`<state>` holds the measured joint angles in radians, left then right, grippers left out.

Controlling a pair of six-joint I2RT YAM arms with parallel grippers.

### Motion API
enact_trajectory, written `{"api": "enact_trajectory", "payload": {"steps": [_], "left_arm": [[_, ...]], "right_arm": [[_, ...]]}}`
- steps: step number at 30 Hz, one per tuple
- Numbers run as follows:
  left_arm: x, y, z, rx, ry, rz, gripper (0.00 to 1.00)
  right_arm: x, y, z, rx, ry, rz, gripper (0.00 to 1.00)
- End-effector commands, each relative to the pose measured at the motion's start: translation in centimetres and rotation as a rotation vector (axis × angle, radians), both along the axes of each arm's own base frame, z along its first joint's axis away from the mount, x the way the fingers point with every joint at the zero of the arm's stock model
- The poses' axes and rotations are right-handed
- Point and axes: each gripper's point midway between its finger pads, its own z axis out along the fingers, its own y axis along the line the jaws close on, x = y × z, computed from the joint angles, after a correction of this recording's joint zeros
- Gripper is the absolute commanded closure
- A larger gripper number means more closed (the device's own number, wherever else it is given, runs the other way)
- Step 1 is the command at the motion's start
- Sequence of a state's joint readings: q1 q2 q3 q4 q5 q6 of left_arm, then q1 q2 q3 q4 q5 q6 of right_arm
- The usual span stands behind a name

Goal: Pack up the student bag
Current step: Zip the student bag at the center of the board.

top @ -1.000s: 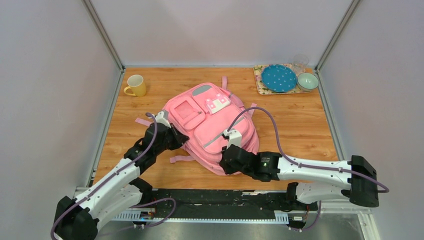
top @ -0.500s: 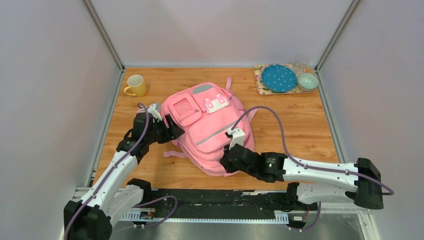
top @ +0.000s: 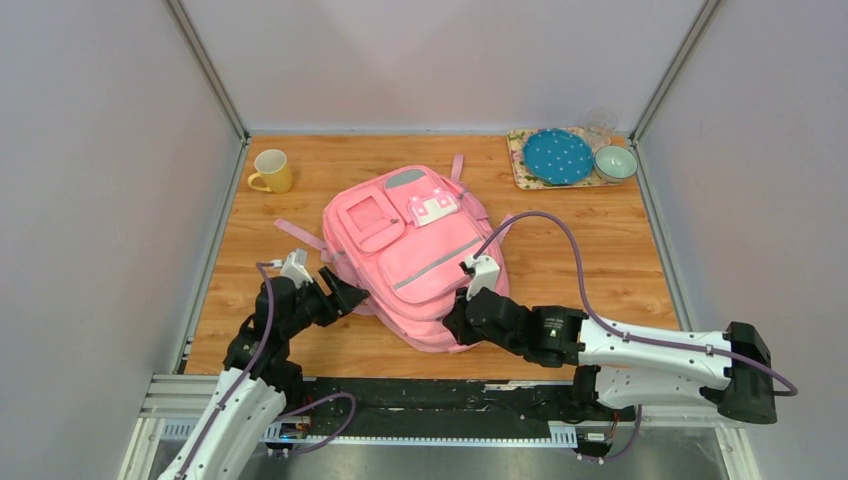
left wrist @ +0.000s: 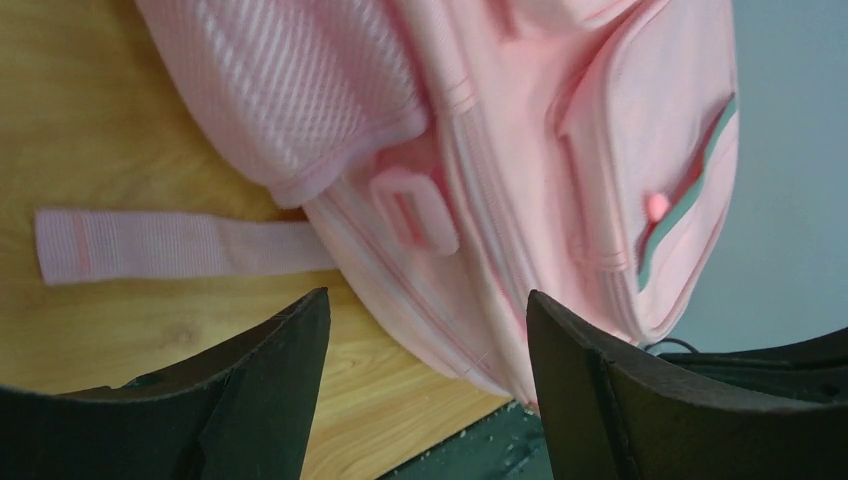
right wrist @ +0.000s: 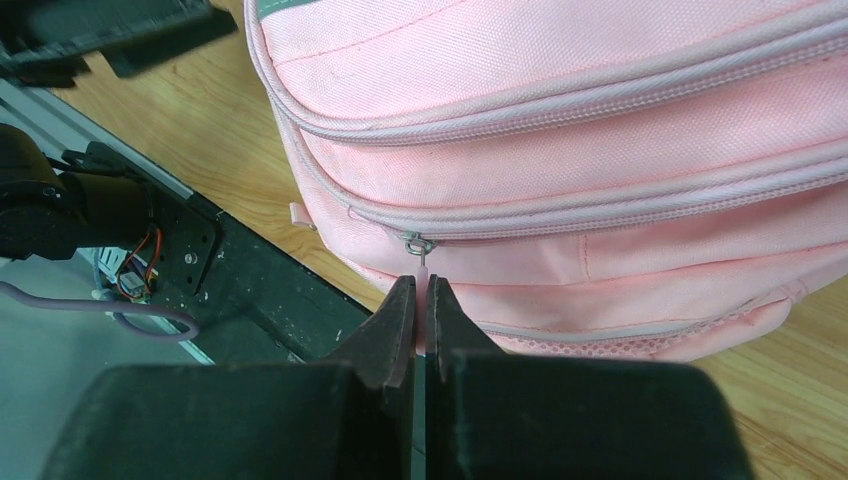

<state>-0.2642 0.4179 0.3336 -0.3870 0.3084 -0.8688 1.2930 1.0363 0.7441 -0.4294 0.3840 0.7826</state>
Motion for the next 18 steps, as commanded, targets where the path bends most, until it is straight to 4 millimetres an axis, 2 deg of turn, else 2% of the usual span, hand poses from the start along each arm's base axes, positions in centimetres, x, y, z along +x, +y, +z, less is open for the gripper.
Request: {"api": "enact_trajectory", "payload": {"steps": [1, 4, 6, 7, 11, 16, 17, 18], "left_arm": [[-1.5, -2.0, -1.1, -0.140, 0.051, -0.015, 0.21], [-1.7, -2.9, -1.4, -0.134, 0.032, -0.016, 0.21], [-1.3, -3.4, -0.8, -0.138, 0.002, -0.010, 0.21], [-1.8, -4.2, -0.6, -0.141, -0.006, -0.039, 0.21], [-1.1, -4.4, 0.3, -0.162, -0.046, 0.001, 0.20], [-1.1, -4.9, -0.3, -0.212, -0.042, 0.009, 0.20], [-1.1, -5.3, 0.1, -0.226, -0.056, -0.006, 0.20], [-1.2, -5.5, -0.7, -0.214, -0.036, -0.016, 0.22]], "right_arm": [[0.2, -0.1, 1.0, 0.044, -0.016, -0.025, 1.00], [0.2, 0.0, 0.8, 0.040, -0.012, -0.025, 1.00], [0.1, 0.2, 0.6, 0.038, -0.003, -0.020, 1.00], [0.1, 0.2, 0.4, 0.034, 0.003, -0.020, 1.00], [0.0, 0.4, 0.2, 0.034, 0.017, -0.022, 1.00], [-0.2, 0.7, 0.3, 0.043, 0.025, -0.013, 1.00], [-0.2, 0.8, 0.3, 0.046, 0.028, -0.013, 1.00], [-0.4, 0.9, 0.3, 0.047, 0.027, -0.004, 1.00]]}}
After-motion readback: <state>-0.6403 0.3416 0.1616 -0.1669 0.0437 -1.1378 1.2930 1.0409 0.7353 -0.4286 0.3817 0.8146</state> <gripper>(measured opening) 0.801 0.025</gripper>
